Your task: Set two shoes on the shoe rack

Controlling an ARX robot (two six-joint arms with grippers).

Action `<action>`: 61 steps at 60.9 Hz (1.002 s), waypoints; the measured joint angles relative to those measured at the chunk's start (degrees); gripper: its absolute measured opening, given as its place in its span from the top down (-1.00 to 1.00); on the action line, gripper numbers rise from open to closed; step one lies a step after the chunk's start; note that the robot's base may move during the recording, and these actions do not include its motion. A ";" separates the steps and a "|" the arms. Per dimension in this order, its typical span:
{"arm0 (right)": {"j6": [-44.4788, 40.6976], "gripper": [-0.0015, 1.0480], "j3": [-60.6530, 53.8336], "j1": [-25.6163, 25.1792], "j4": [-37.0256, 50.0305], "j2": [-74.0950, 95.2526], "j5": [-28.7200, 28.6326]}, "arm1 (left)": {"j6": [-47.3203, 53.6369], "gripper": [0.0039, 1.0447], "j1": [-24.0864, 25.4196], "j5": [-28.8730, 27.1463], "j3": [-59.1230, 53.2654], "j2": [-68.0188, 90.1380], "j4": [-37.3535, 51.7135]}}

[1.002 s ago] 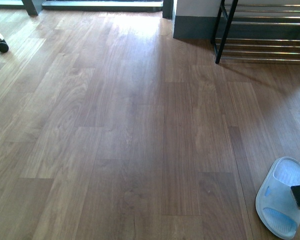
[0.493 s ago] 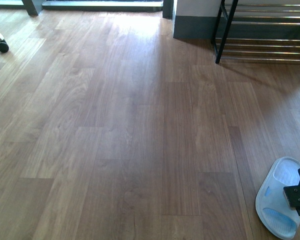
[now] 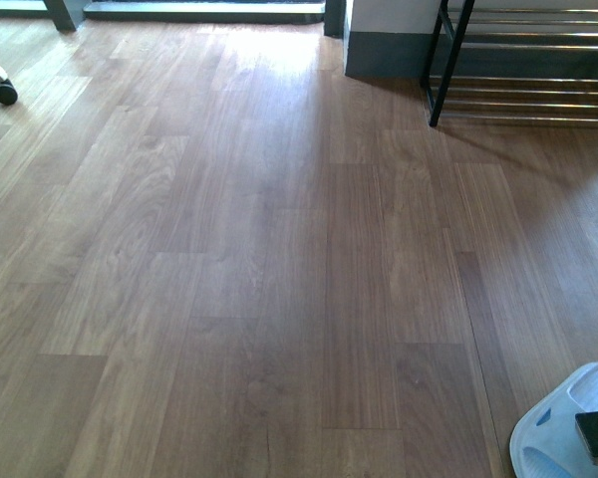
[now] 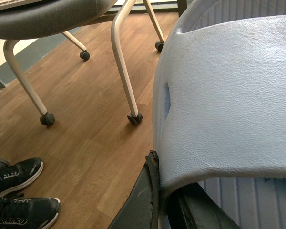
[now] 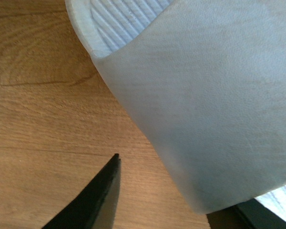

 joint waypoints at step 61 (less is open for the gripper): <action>76.30 0.97 -23.43 4.87 34.51 -40.57 -24.85 | 0.00 0.97 0.00 0.00 0.00 0.00 0.00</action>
